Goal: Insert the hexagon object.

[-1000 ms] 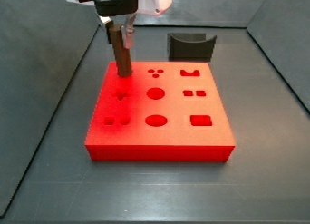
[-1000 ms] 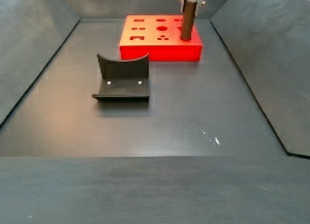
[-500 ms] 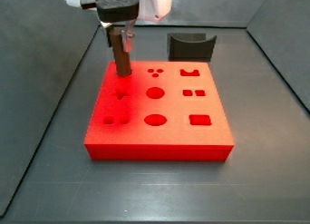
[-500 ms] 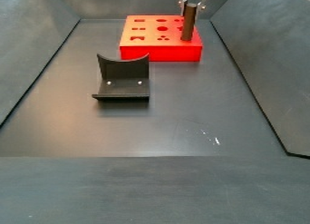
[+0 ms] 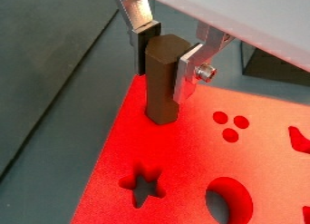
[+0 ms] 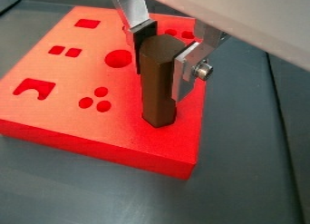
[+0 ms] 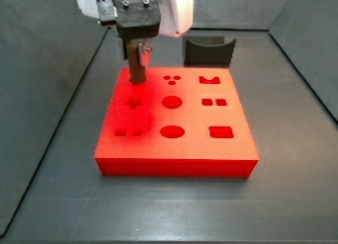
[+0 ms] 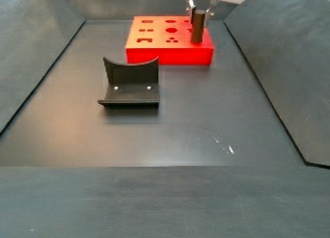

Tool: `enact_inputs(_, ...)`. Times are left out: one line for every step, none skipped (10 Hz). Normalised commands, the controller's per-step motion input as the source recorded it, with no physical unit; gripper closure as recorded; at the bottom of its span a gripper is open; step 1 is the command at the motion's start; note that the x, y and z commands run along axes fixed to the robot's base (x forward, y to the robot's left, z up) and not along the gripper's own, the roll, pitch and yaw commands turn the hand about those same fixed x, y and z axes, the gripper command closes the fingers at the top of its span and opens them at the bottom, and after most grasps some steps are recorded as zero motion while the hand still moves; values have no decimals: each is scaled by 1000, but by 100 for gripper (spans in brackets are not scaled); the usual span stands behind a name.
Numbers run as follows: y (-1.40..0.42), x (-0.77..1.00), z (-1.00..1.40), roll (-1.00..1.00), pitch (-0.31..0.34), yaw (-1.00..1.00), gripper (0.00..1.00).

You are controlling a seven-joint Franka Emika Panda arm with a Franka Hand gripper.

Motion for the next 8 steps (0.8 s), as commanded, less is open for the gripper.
enact_inputs(26, 129, -900, 154, 83, -77, 100)
enact_inputs(20, 0, -671, 231, 120, 0, 100)
enact_inputs(29, -191, -969, 21, 69, 0, 100)
enact_inputs(69, -377, -823, 0, 46, 0, 100)
enact_inputs(0, -597, -651, 0, 0, 0, 100)
enact_inputs(-3, -331, -726, 19, 0, 0, 100)
enact_inputs(-89, -6, -443, 41, 9, 0, 100)
enact_inputs(0, 0, 0, 0, 0, 0, 100)
